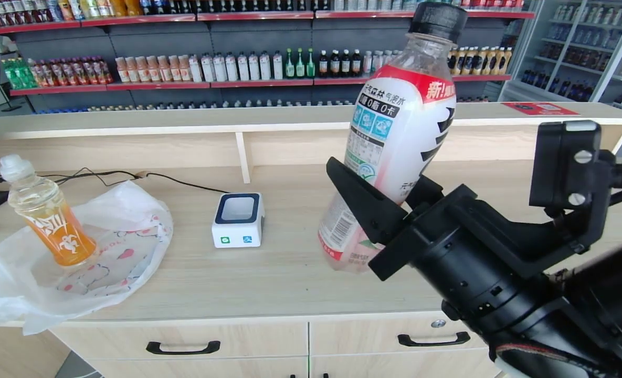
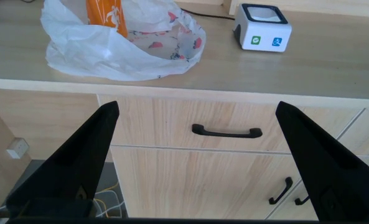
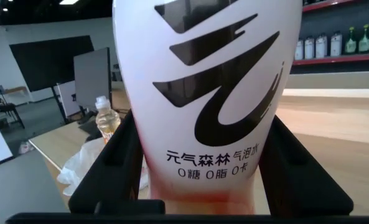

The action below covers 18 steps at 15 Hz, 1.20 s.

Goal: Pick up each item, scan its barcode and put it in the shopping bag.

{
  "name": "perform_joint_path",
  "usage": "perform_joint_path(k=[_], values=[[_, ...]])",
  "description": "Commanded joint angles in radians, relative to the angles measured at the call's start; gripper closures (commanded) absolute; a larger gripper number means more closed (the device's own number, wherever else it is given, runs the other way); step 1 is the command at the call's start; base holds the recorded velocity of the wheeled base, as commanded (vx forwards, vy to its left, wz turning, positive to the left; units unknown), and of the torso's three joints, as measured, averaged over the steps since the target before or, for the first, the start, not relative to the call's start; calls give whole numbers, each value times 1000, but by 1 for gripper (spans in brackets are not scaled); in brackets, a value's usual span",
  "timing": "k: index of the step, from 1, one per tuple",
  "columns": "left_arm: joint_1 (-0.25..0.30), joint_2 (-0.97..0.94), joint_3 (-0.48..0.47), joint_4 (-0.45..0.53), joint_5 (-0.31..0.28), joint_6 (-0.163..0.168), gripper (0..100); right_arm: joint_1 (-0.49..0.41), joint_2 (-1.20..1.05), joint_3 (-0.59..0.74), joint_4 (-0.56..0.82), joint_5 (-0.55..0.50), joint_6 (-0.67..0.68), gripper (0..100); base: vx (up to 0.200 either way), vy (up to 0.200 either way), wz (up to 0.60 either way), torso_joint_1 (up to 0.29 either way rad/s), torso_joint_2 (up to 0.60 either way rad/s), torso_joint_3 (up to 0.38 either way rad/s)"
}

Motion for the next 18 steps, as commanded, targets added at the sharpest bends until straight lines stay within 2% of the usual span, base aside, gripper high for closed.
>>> perform_joint_path(k=[1,3,4,7,11,13,16,18], values=[[2,1,0,1,0,1,0,30,8,-9,-1,17,2,100,0,0,0,0,0,0],[2,0,0,3,0,-24,0,81,9,-9,-1,33,16,100,0,0,0,0,0,0],[2,0,0,3,0,-27,0,136,22,-23,-1,30,42,100,0,0,0,0,0,0],[2,1,0,3,0,-27,0,179,32,-75,-1,28,54,100,0,0,0,0,0,0],[0,0,0,3,0,-25,0,177,40,-101,-1,19,82,100,0,0,0,0,0,0],[0,1,0,3,0,-21,0,147,61,-122,-1,-29,109,100,0,0,0,0,0,0],[0,1,0,3,0,-21,0,92,58,-150,-1,-38,135,100,0,0,0,0,0,0],[0,0,0,3,0,-21,0,88,55,-133,-1,-38,161,100,0,0,0,0,0,0]])
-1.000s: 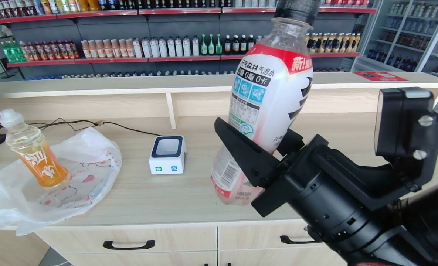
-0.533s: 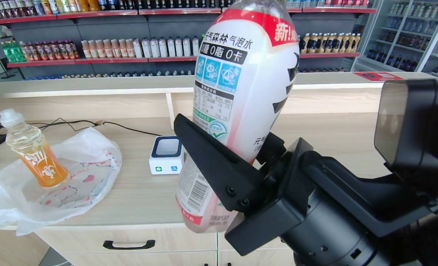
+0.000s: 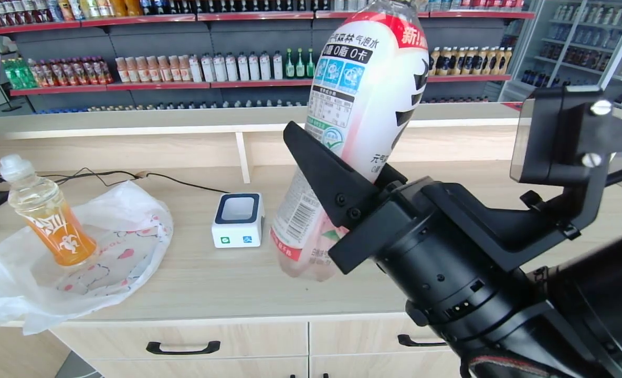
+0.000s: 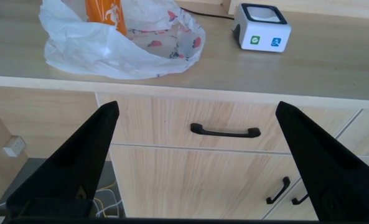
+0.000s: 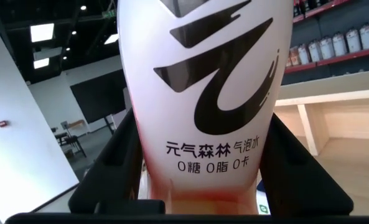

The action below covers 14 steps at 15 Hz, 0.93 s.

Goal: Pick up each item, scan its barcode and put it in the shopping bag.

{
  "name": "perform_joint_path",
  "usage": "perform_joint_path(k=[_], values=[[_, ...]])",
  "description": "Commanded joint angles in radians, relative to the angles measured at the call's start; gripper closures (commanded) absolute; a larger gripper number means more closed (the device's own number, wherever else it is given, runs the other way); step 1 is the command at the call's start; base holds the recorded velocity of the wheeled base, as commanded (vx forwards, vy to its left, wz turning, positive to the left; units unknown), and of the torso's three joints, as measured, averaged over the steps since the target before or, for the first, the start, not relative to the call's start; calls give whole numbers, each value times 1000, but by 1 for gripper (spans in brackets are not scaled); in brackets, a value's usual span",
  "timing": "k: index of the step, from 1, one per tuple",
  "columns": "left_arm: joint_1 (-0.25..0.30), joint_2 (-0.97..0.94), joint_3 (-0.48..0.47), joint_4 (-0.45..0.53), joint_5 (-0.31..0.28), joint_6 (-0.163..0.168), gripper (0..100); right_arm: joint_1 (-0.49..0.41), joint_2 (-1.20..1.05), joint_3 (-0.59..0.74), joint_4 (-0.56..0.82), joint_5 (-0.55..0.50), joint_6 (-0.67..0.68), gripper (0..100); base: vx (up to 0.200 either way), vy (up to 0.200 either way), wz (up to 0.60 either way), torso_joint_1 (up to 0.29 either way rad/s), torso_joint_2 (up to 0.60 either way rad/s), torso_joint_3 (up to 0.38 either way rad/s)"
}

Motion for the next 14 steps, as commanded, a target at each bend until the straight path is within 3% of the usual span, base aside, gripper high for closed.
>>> perform_joint_path(k=[1,3,5,14], values=[[1,1,0,-1,0,0,0,-6,-15,53,-2,-1,26,100,0,0,0,0,0,0],[-1,1,0,1,0,0,0,-10,-55,104,-2,-2,72,100,0,0,0,0,0,0],[1,1,0,-1,0,0,0,-78,-79,104,-2,-5,87,100,0,0,0,0,0,0],[-1,0,0,1,0,0,0,-78,-176,183,-2,-5,92,100,0,0,0,0,0,0]])
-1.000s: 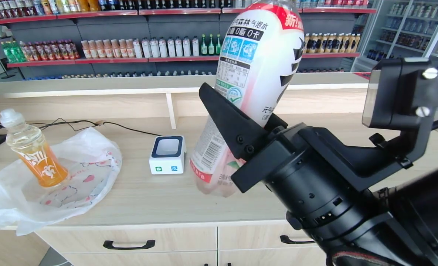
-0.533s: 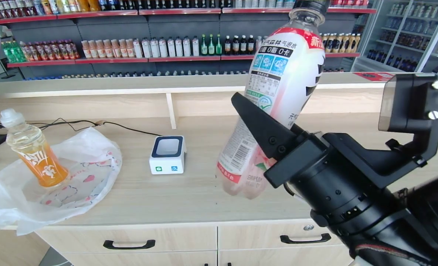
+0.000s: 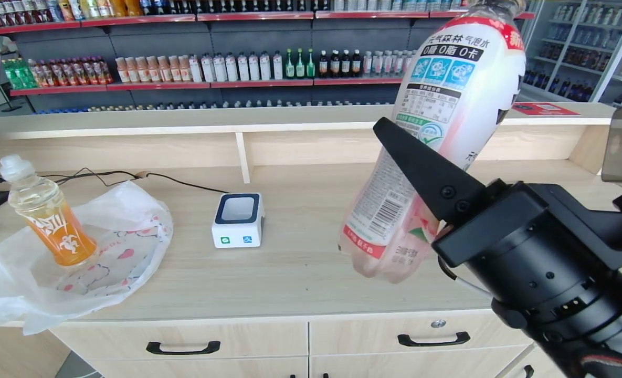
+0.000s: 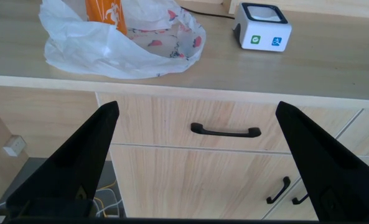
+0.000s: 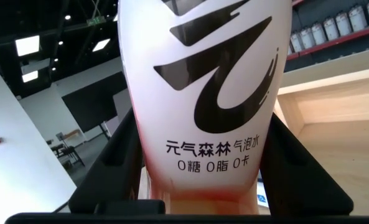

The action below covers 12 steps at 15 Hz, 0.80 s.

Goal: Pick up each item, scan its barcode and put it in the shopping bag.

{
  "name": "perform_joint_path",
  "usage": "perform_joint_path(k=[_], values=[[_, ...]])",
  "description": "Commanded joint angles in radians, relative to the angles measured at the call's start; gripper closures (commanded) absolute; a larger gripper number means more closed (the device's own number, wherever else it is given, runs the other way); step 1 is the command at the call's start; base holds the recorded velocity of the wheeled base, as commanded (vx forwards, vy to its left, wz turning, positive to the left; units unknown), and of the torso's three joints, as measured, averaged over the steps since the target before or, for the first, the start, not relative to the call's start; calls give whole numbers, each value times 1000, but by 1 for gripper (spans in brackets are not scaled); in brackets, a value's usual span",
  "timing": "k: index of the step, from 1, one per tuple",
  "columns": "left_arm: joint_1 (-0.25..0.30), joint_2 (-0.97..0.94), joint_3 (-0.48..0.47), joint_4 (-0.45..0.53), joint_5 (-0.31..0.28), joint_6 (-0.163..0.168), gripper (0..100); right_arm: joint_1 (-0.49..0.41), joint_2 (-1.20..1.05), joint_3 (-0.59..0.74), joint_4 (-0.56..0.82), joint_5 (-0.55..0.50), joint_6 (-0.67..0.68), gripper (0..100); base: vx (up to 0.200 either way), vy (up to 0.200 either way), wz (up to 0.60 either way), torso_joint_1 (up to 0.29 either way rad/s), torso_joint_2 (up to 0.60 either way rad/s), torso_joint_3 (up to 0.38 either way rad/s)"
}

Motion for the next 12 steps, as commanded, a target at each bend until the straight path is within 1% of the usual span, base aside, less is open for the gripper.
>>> perform_joint_path(k=[1,7,10,12], values=[[0,1,0,0,0,-1,0,1,-20,9,-1,0,1,100,0,0,0,0,0,0],[0,1,0,0,0,-1,0,2,-35,15,-1,0,3,100,0,0,0,0,0,0],[0,0,0,0,0,-2,0,-1,-52,44,-1,0,-14,100,0,0,0,0,0,0],[0,0,0,0,0,-2,0,-52,-43,66,-1,18,-77,100,0,0,0,0,0,0]])
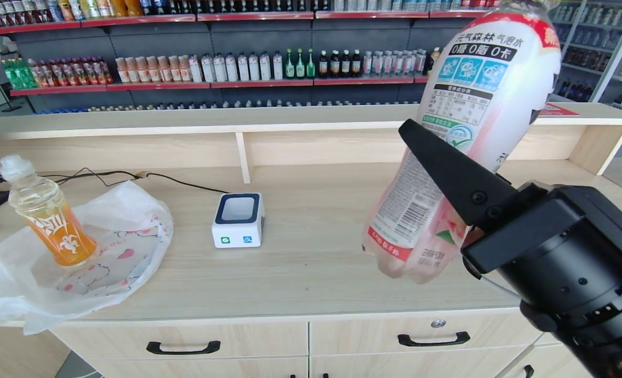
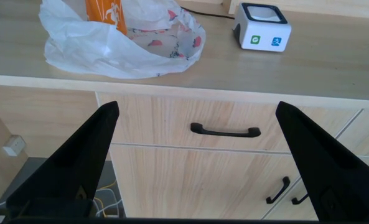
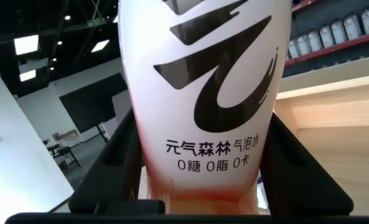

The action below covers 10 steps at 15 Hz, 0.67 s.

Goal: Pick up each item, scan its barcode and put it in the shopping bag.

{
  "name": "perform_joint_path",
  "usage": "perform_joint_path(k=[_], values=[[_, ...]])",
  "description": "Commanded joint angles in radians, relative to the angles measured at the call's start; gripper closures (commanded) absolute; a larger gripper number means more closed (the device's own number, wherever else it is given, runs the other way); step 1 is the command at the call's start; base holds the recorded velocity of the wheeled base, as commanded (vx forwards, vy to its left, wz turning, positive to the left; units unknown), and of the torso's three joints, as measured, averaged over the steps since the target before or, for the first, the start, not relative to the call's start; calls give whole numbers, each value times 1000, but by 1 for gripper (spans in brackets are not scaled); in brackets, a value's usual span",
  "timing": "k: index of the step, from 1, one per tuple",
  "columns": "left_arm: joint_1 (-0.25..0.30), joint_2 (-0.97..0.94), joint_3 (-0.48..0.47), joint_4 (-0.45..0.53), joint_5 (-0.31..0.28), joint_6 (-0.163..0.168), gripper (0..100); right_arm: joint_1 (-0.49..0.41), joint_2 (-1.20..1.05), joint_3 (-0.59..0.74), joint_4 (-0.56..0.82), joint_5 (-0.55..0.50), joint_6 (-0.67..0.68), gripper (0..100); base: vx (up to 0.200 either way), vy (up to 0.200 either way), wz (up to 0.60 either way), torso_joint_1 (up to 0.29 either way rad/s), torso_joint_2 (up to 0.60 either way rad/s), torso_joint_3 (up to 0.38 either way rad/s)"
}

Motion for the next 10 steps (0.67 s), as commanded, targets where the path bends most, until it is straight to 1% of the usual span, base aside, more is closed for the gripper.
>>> perform_joint_path(k=[1,2,4,7,9,10], values=[[-1,0,0,0,0,-1,0,-56,14,43,0,25,-53,100,0,0,0,0,0,0],[1,0,0,0,0,-2,0,-99,32,68,0,53,-109,100,0,0,0,0,0,0],[1,0,0,0,0,-2,0,-180,34,80,0,113,-167,100,0,0,0,0,0,0],[1,0,0,0,0,-2,0,-350,32,82,0,263,-303,100,0,0,0,0,0,0],[1,0,0,0,0,-4,0,-379,32,108,0,264,-326,100,0,0,0,0,0,0],[1,0,0,0,0,-4,0,-396,28,146,0,264,-329,100,0,0,0,0,0,0]])
